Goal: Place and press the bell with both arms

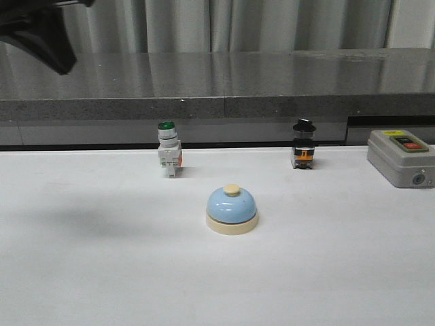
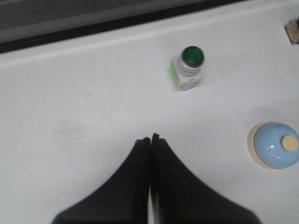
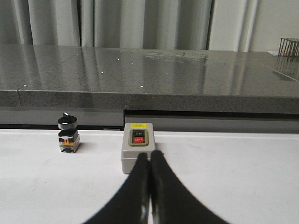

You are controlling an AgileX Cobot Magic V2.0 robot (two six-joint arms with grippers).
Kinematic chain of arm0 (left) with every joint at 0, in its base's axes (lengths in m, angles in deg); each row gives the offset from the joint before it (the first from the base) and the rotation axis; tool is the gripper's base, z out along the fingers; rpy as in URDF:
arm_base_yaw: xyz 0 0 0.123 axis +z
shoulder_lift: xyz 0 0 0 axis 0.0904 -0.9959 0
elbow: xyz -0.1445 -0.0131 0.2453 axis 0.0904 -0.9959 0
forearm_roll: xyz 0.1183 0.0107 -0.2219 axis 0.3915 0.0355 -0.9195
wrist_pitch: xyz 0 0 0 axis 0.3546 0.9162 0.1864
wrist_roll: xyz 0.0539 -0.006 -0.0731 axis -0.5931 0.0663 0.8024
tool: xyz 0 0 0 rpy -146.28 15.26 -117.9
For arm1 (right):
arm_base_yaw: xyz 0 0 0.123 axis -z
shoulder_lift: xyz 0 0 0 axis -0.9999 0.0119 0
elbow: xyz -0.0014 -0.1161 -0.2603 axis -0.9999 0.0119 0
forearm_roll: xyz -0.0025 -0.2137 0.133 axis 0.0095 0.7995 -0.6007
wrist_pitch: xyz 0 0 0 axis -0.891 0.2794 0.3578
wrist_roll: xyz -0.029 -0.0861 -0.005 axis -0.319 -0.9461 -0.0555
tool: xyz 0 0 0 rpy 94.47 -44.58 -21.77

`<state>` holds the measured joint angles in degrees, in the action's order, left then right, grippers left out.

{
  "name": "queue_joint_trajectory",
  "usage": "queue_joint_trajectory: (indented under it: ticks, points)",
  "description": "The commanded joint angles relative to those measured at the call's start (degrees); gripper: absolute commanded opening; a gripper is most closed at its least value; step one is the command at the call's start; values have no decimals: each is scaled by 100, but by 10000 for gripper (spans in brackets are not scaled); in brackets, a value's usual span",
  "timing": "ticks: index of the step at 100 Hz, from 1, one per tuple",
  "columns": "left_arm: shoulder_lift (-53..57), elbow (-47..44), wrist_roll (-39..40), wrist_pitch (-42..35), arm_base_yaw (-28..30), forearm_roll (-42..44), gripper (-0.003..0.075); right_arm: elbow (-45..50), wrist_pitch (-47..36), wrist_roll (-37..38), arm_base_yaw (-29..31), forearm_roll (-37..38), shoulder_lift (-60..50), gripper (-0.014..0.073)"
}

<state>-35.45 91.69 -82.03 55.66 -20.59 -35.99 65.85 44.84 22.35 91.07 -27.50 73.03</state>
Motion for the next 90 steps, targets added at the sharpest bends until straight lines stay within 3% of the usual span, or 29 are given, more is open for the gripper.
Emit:
queue_joint_trajectory:
  ticks: [1, 39, 90]
  points:
    - [604, -203, 77, -379, 270, -54, -20, -85, -482, -27, 7, 52, -91, -60]
    - [2302, -1643, 77, -657, 1105, -54, -20, -85, -482, -27, 7, 52, -91, -60]
    - [5018, -3511, 77, -1512, 1105, -41, -20, -85, -482, -27, 7, 52, -91, -60]
